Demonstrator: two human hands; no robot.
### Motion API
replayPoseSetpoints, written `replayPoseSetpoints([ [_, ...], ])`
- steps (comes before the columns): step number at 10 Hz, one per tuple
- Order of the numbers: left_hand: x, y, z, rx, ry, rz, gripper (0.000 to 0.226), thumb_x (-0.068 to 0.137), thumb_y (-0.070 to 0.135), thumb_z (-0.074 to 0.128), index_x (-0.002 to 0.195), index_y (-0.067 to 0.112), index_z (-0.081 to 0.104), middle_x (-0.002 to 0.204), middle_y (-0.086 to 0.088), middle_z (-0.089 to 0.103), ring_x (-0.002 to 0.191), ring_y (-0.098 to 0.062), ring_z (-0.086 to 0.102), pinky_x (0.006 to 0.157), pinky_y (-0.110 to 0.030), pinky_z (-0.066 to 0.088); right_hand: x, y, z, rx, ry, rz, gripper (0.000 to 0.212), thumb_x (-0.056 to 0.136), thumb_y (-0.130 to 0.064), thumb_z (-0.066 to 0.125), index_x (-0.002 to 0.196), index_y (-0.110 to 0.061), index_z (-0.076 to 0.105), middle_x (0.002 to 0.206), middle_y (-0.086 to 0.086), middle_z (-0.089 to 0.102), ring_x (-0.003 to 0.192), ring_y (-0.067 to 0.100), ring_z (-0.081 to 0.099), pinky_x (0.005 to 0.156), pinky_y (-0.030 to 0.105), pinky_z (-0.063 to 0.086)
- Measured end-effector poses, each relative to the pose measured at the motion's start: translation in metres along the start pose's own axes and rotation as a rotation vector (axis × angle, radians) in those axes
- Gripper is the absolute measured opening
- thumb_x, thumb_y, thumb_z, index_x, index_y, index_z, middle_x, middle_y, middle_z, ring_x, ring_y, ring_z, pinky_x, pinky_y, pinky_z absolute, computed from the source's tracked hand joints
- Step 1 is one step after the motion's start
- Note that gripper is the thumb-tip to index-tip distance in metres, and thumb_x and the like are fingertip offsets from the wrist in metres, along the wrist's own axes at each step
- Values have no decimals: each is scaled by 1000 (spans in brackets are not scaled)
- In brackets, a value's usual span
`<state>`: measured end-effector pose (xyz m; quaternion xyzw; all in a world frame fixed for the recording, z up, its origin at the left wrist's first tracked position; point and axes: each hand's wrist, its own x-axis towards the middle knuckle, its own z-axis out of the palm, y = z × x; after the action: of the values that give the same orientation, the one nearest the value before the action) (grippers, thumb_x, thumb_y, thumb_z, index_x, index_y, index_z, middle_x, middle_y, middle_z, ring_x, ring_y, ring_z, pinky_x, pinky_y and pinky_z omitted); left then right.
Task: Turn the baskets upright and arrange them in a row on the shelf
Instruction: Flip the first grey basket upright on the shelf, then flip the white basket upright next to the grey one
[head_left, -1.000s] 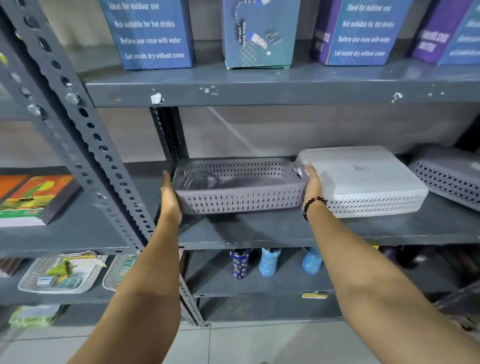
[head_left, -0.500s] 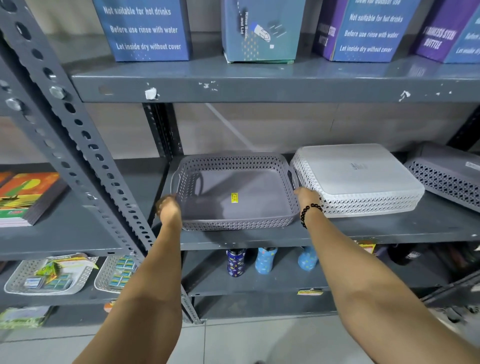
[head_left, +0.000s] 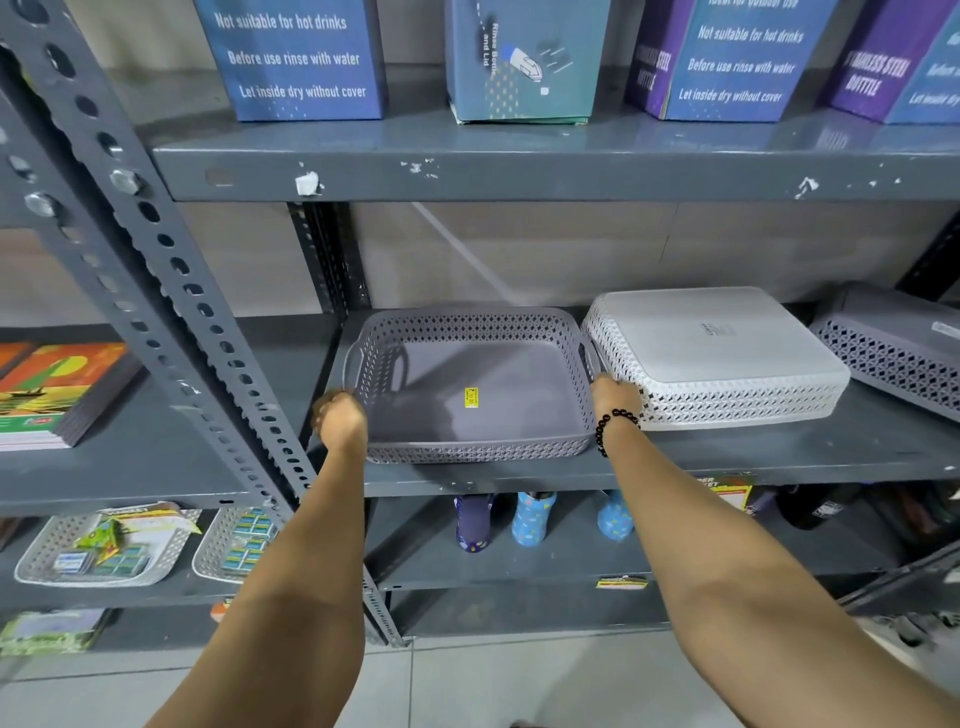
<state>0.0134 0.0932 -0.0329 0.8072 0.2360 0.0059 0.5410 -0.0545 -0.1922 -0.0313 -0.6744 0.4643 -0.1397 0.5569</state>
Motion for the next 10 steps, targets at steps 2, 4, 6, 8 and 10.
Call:
replayPoseSetpoints([
  [2, -3, 9, -2, 264, 14, 3, 37, 98, 3, 35, 132, -8, 47, 131, -26, 52, 121, -36, 53, 96, -36, 47, 0, 1, -2, -51, -11, -31, 30, 90, -14, 44, 61, -7, 44, 55, 2, 38, 47, 15, 33, 43, 23, 22],
  [4, -17, 16, 2, 186, 114, 124, 34, 90, 1, 42, 120, -2, 56, 114, -22, 64, 102, -38, 64, 86, -40, 54, -6, -7, -2, -231, 17, -214, 34, 85, -10, 45, 53, -13, 36, 55, 4, 39, 57, 21, 41, 48, 21, 27],
  [6, -41, 36, 26, 260, 40, 314, 30, 91, 2, 46, 119, -1, 57, 117, -25, 64, 109, -39, 61, 96, -44, 48, -19, -15, -12, -471, 78, -487, 34, 87, -13, 47, 119, -7, 59, 100, 20, 68, 93, 37, 65, 79, 41, 56],
  [8, -71, 56, 87, 328, -105, 476, 42, 92, 2, 42, 134, 2, 46, 129, -24, 57, 116, -40, 56, 92, -44, 48, -11, -19, -45, -602, 133, -706, 39, 88, -7, 46, 126, -3, 52, 112, 23, 65, 105, 37, 60, 86, 42, 52],
  [10, -117, 94, 171, 279, -246, 614, 37, 95, 9, 41, 132, 2, 47, 128, -24, 57, 115, -39, 57, 91, -44, 47, 28, -26, -99, -666, 174, -776, 43, 87, -3, 43, 129, 2, 49, 120, 26, 60, 115, 37, 53, 96, 42, 44],
])
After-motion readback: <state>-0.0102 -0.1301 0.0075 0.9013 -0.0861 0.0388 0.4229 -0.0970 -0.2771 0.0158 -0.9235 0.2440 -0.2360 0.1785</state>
